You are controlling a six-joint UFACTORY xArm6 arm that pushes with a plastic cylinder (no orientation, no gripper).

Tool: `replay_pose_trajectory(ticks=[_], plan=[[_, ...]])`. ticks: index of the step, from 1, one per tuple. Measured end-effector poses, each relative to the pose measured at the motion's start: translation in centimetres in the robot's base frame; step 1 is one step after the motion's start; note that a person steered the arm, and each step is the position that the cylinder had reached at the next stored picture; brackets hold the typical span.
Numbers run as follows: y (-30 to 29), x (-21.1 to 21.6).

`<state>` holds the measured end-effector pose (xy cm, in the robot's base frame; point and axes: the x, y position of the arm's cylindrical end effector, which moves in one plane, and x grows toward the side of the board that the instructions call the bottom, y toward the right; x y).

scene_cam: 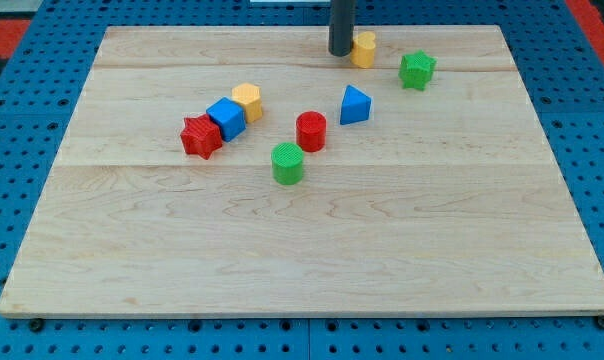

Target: Place the blue triangle below to the green star

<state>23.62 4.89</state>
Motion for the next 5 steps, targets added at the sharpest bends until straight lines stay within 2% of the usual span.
replay_pose_trajectory(ticks=[1,2,3,5], plan=[[4.7,0.1],[7.0,0.1],[6.7,1.8],[4.8,11.6]])
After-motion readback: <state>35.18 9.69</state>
